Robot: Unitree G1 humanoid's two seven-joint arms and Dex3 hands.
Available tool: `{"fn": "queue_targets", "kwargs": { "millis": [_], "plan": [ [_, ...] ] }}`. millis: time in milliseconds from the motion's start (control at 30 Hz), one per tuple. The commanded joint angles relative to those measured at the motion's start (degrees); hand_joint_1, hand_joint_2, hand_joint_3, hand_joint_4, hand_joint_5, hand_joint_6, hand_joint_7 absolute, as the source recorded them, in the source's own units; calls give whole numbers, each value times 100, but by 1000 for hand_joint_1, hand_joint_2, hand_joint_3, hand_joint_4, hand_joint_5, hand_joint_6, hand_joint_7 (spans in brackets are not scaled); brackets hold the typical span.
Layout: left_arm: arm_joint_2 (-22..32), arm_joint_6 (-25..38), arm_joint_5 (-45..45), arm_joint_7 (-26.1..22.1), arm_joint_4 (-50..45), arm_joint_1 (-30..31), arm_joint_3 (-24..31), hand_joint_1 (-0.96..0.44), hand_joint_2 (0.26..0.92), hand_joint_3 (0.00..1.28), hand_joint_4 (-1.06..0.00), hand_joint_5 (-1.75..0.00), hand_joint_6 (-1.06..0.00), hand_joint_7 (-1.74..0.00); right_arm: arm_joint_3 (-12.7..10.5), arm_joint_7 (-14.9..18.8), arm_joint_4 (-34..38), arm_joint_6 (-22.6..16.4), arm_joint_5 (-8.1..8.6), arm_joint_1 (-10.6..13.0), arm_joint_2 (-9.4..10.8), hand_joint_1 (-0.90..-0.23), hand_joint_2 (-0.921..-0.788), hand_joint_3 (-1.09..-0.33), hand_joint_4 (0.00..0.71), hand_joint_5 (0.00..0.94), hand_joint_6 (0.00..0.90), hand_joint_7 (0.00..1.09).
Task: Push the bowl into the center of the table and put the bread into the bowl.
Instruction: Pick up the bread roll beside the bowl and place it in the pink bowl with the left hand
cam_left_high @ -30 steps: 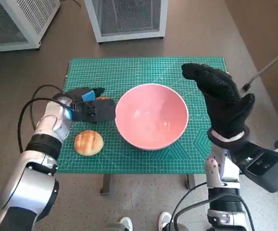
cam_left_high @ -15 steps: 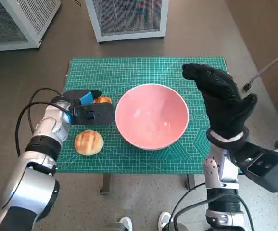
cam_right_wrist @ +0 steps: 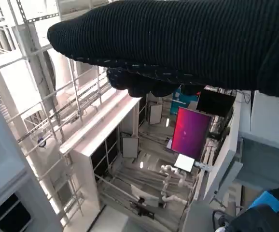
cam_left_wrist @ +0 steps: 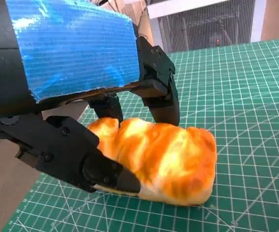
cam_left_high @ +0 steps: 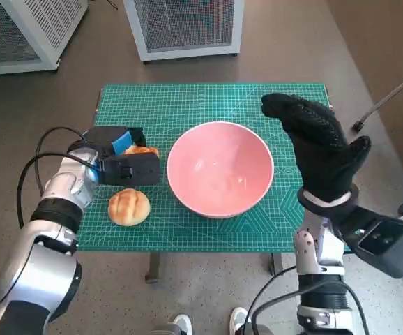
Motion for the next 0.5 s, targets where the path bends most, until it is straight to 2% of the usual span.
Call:
{"fn": "queue_targets", "kwargs": {
  "millis": [33, 500],
  "plan": [
    [121, -119, -32, 74, -55, -17, 41, 0, 921, 188, -475, -1414, -577, -1192, -1, 79, -6, 93, 50, 140, 33, -424, -921, -472, 315, 7, 103, 648],
    [508, -543, -297, 35, -613, -210, 410, 0, 921, 181, -516, -1363, -547, -1229, -6, 133, -40, 131, 79, 149, 32, -417, -921, -473, 335, 14, 105, 658]
  ]
}}
